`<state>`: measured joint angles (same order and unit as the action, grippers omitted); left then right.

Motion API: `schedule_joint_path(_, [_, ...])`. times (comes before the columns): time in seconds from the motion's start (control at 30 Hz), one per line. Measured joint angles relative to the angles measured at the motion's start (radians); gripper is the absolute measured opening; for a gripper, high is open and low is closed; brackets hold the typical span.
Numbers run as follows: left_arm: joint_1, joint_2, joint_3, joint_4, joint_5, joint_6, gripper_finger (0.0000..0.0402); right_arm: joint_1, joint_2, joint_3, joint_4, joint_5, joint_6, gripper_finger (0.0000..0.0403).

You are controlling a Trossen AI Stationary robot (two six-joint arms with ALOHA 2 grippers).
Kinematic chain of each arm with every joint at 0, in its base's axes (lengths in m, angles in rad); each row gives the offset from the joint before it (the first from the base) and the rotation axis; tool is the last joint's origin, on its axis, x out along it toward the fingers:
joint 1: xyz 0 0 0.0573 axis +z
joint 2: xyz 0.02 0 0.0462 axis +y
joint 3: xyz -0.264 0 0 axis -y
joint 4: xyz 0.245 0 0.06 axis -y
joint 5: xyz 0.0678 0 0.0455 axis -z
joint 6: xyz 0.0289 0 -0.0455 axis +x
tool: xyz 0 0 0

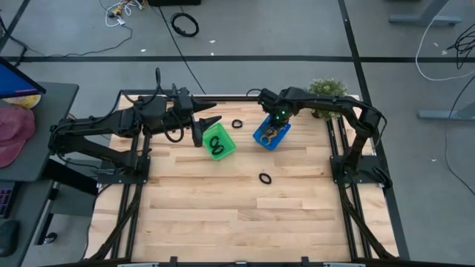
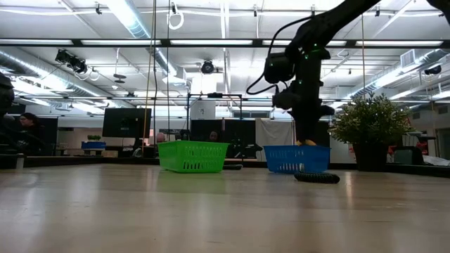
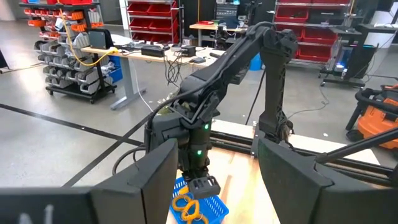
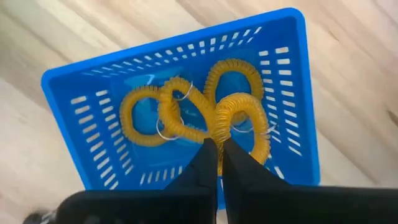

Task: Sort spring keychains
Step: Put the yellow spring keychain into the blue bin, then put the black spring keychain into the green bin

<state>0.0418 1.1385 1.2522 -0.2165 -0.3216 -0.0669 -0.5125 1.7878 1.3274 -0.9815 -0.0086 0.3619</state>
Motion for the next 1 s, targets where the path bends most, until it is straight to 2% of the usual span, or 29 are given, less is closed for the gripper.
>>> schedule_joint_path(0.63, [0.000, 0.000, 0.000, 0.000, 0.000, 0.000, 0.0225, 0.001, 0.000, -0.114, 0.156, -0.022, 0.049, 0.0006])
schedule_joint_path(0.73, [0.000, 0.000, 0.000, 0.000, 0.000, -0.001, 0.0225, 0.001, 0.000, -0.114, 0.156, -0.053, 0.042, 0.0027])
schedule_joint_path(1.0, [0.000, 0.000, 0.000, -0.010, 0.000, -0.001, 0.0225, 0.001, -0.008, -0.109, 0.122, -0.062, 0.040, 0.0117])
